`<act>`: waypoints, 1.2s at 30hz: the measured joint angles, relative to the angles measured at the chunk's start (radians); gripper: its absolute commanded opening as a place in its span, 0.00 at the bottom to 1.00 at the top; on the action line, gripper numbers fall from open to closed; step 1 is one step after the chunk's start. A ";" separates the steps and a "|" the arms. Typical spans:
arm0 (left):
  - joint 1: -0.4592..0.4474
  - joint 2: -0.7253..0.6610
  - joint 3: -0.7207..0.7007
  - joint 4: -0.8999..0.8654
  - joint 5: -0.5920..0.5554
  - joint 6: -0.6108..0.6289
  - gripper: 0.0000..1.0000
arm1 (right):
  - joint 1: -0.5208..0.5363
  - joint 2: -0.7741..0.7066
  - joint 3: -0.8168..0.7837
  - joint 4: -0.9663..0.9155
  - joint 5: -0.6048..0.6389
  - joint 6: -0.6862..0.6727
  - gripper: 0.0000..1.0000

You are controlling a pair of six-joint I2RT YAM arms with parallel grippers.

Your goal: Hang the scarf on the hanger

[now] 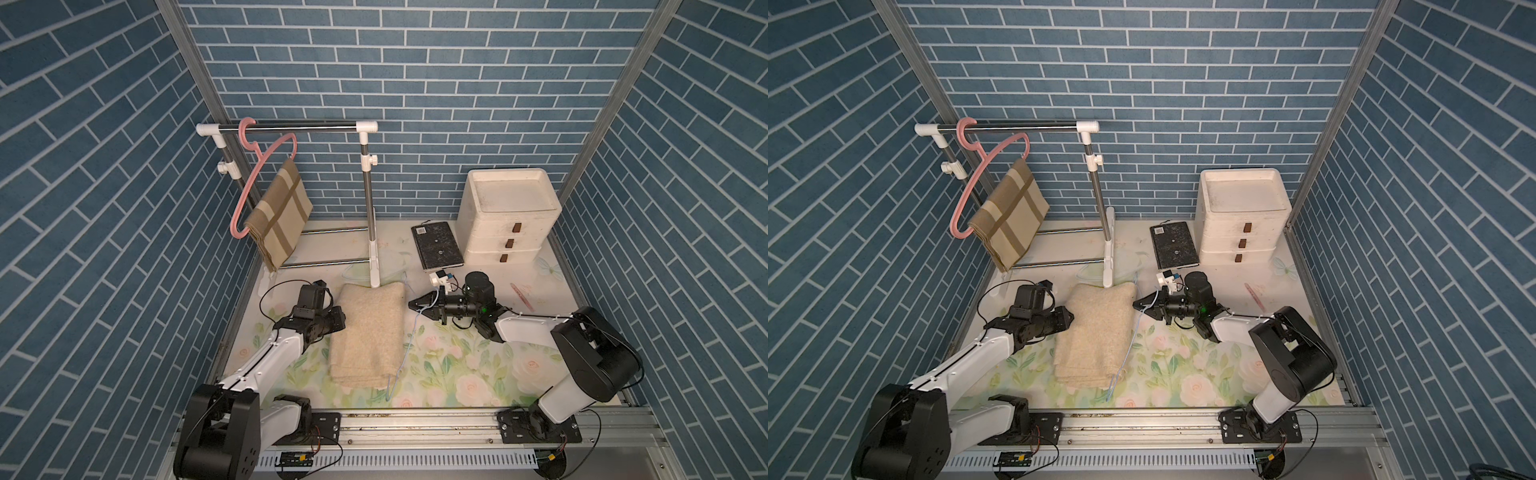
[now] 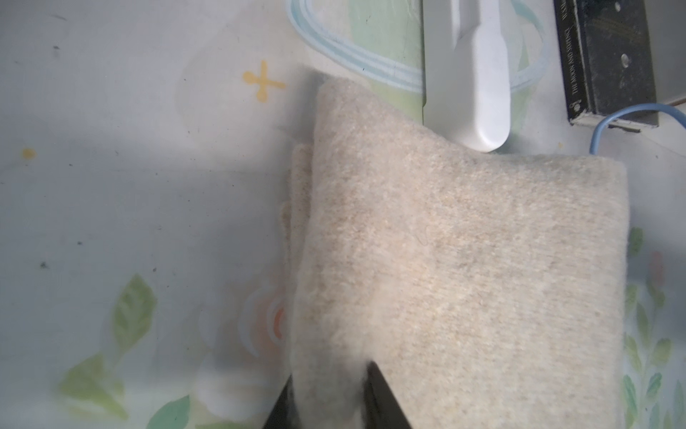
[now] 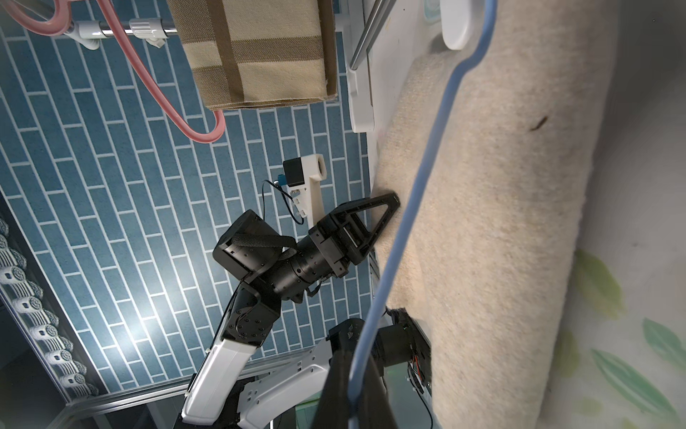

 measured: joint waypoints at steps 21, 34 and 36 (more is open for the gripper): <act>-0.561 -0.098 0.352 0.120 0.088 -0.063 0.58 | -0.185 -0.222 0.199 -0.698 0.000 -0.344 0.00; -0.768 0.104 0.352 0.162 0.035 -0.110 0.60 | -0.190 -0.241 0.111 -0.611 0.061 -0.232 0.00; -0.770 0.124 0.343 0.188 0.034 -0.117 0.58 | -0.190 -0.247 0.107 -0.599 0.066 -0.222 0.00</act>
